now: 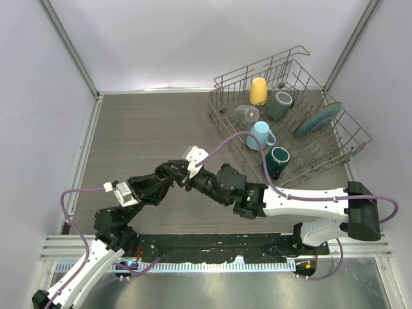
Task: Insert the wireless bluetooth earbuds into the charging case
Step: Place the earbud in the charging case.
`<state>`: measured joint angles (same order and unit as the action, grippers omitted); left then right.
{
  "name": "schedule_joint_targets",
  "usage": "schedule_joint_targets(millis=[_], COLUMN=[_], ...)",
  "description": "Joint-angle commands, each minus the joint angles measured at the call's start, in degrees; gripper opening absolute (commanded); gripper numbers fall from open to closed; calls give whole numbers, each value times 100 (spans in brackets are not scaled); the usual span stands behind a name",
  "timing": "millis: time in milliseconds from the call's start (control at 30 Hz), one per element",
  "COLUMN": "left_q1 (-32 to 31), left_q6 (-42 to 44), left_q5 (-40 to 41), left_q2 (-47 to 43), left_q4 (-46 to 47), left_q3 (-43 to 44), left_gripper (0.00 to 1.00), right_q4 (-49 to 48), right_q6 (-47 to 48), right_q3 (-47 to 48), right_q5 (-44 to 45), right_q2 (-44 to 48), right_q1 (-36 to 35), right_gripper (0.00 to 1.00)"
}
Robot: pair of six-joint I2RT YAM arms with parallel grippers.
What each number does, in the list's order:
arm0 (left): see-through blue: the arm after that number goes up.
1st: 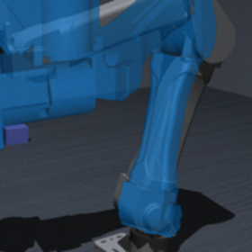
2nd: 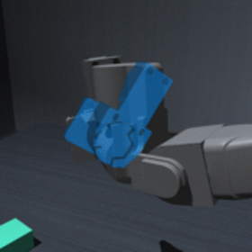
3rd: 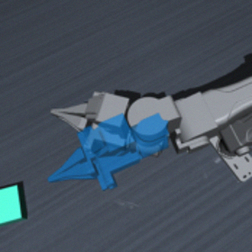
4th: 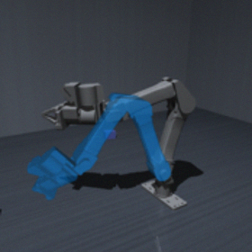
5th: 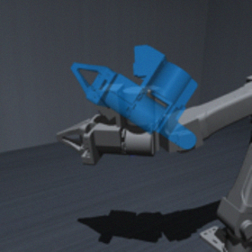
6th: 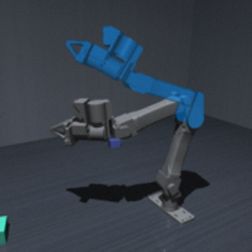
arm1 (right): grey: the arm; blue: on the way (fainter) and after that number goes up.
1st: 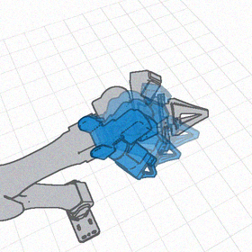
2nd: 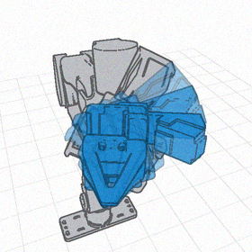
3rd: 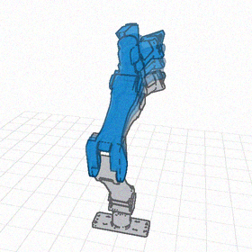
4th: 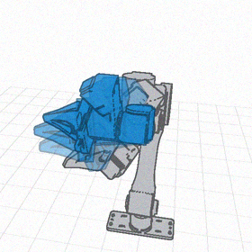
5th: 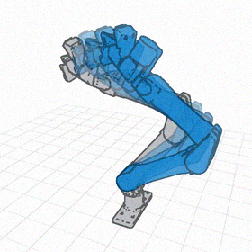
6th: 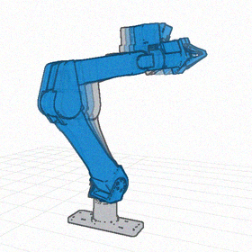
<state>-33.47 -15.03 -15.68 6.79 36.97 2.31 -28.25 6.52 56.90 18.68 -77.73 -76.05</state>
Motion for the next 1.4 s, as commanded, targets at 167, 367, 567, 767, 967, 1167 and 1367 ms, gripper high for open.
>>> schedule_joint_targets(millis=[167,367,567,767,967,1167,1367], left_q1=[8,8,8,8,8,8,8], left_q6=[-88,-115,-115,-123,-106,-79,-62], left_q5=[346,426,452,487,487,487,487], left_q2=[-143,-134,-142,-143,-143,-169,-204], left_q4=[451,443,443,434,434,425,399], left_q3=[-442,-442,-433,-433,-442,-442,-442], left_gripper=[0,0,0,0,0,0,0], right_q4=[127,241,285,408,592,777,997], right_q6=[385,534,622,666,710,631,552], right_q3=[84,66,75,102,163,277,400], right_q5=[-154,-206,-259,-330,-417,-418,-497], right_q2=[101,118,101,83,65,-5,-84], right_q1=[-120,-156,-173,-182,-191,-200,-200], right_gripper=[1,1,1,1,1,1,1])
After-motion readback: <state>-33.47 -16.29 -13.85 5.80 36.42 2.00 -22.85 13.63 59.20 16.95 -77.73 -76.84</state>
